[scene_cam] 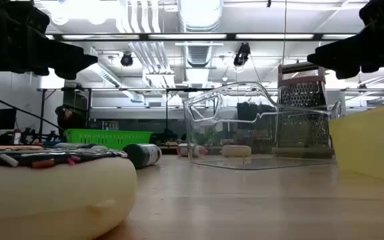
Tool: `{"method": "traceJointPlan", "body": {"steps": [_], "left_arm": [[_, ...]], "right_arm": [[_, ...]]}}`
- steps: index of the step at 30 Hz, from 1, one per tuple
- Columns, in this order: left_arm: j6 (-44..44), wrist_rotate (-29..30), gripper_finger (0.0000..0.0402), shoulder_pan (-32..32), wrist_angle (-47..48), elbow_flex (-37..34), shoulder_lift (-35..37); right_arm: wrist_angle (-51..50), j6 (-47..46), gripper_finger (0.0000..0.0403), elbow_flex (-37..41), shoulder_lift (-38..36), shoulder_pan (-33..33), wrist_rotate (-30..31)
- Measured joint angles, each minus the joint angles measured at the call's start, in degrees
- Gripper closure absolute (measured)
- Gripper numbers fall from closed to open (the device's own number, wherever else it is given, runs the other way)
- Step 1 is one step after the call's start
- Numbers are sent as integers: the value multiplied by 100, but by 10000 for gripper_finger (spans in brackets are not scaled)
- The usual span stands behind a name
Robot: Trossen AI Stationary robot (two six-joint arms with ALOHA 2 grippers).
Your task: Pick & Place Food Item
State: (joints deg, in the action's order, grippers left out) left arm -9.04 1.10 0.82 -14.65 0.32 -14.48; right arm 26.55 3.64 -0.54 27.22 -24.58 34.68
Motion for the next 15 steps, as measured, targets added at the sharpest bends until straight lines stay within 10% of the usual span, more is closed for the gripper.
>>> {"method": "traceJointPlan", "body": {"steps": [15], "left_arm": [[439, 1, 129, 0, 11, -1, -2]], "right_arm": [[-33, -46, 211, 0, -2, 0, -5]]}}
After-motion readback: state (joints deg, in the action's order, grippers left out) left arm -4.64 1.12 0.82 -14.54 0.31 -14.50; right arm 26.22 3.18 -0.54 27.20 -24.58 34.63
